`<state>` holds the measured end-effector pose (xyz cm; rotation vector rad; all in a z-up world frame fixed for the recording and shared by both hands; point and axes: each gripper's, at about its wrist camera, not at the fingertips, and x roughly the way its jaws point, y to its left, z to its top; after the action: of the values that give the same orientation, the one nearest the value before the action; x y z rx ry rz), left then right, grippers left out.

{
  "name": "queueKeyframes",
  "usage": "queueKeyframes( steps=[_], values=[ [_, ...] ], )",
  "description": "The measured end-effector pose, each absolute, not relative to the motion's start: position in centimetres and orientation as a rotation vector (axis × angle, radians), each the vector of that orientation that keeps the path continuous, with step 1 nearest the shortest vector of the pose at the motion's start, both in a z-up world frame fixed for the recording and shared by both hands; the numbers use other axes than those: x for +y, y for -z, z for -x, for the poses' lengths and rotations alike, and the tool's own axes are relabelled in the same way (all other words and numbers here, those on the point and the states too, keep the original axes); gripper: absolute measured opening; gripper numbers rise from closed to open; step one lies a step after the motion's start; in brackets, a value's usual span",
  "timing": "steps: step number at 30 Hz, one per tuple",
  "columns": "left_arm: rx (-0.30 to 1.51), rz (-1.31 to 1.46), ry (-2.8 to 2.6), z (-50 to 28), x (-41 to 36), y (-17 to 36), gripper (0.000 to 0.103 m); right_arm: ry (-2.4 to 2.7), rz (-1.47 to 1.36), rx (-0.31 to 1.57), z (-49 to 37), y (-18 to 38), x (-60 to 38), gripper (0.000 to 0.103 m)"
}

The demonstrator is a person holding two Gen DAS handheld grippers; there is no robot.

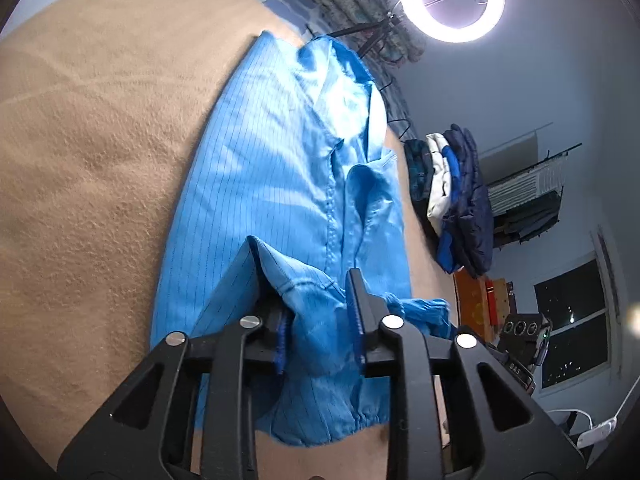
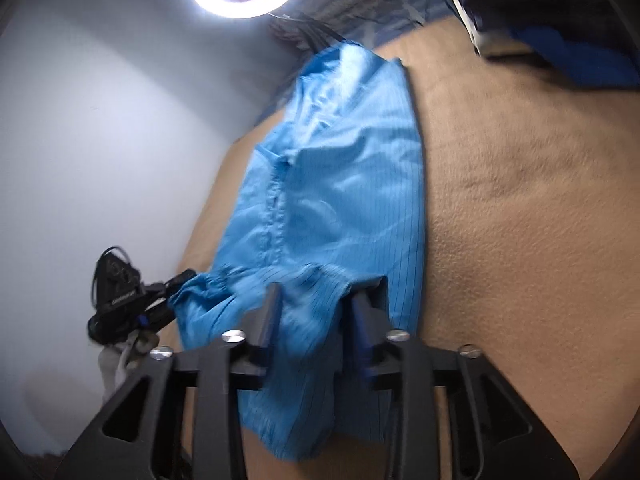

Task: Fold large clothes
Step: 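Lay the hem onto the jacket body and open both tools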

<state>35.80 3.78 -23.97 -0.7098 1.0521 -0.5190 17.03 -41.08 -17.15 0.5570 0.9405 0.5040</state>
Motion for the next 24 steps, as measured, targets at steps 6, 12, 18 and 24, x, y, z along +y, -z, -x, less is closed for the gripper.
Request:
queueKeyframes(
  steps=[6,12,18,24],
  values=[
    [1.036,0.585,0.558,-32.7,4.6,21.5,0.044,-0.651,-0.467,0.949,-13.2,15.8,-40.9,0.036],
    [1.098,0.602,0.582,-29.1,5.3,22.5,0.056,-0.693,-0.458,1.071,-12.1,18.7,-38.7,0.036],
    [1.201,0.705,0.584,-29.9,4.8,26.0,0.056,-0.733,-0.423,1.126,-13.2,20.0,-35.7,0.036],
    [1.174,0.857,0.607,-33.1,3.5,26.6,0.056,-0.74,-0.48,1.081,-16.5,19.5,-34.0,0.036]
  ],
)
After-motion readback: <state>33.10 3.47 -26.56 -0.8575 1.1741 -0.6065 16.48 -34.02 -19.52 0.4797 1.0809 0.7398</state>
